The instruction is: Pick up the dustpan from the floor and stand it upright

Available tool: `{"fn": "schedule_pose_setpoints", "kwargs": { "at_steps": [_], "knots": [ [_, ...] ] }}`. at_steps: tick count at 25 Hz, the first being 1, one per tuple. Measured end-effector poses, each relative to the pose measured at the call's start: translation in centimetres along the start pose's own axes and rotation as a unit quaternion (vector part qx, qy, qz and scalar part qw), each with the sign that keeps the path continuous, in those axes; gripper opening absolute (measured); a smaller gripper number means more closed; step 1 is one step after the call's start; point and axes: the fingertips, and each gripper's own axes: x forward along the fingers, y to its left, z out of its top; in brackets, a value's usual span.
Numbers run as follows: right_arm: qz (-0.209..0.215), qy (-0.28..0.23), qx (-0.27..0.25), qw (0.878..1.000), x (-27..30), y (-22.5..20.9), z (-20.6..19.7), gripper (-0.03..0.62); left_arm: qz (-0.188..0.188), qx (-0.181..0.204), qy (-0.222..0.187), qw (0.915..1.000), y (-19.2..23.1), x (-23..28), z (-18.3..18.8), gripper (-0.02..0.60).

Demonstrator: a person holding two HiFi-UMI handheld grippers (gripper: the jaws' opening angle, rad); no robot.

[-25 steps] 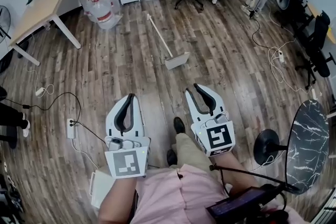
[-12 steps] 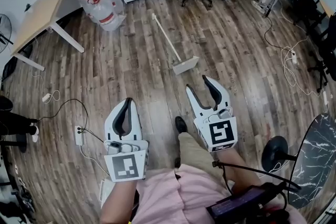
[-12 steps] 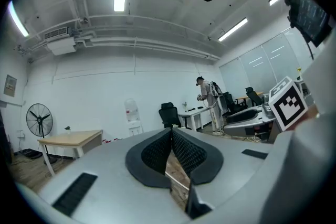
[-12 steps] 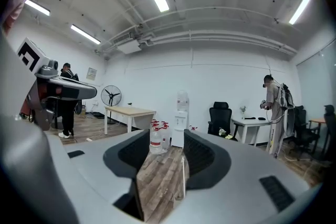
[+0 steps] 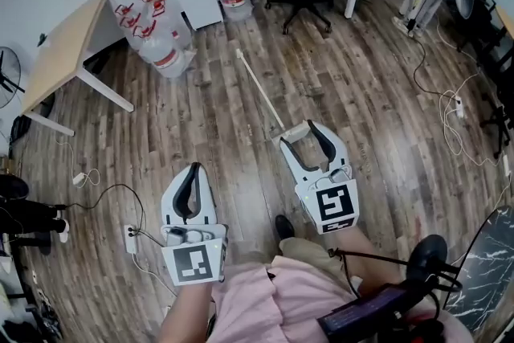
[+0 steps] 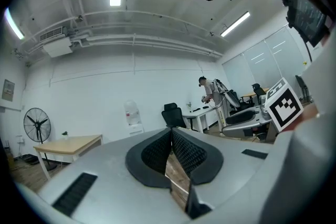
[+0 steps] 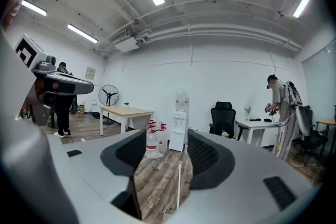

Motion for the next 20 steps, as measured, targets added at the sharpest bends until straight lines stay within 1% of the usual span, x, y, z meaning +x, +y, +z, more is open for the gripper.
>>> {"fn": "schedule_pose_setpoints", "kwargs": {
  "at_steps": [3, 6, 13, 20],
  "knots": [
    [0.007, -0.006, -0.007, 1.0, 2.7, -1.3, 0.9, 0.244, 0.013, 0.003, -0.011, 0.9998, 1.1, 2.3, 1.0, 0.015],
    [0.018, -0.002, -0.013, 1.0, 5.3, -1.2, 1.1, 0.244, 0.026, 0.004, -0.007, 0.9996, 3.0, 3.7, 0.6, 0.015],
    [0.033, 0.016, -0.02, 0.999, 12.1, -0.3, -0.2, 0.239, 0.038, -0.015, 0.007, 0.9991, 7.6, 8.0, -2.4, 0.015],
    [0.021, 0.028, -0.023, 0.999, 22.8, -0.8, -0.1, 0.236, 0.037, -0.033, 0.008, 0.9987, 15.2, 16.6, -4.9, 0.015]
  ]
}}
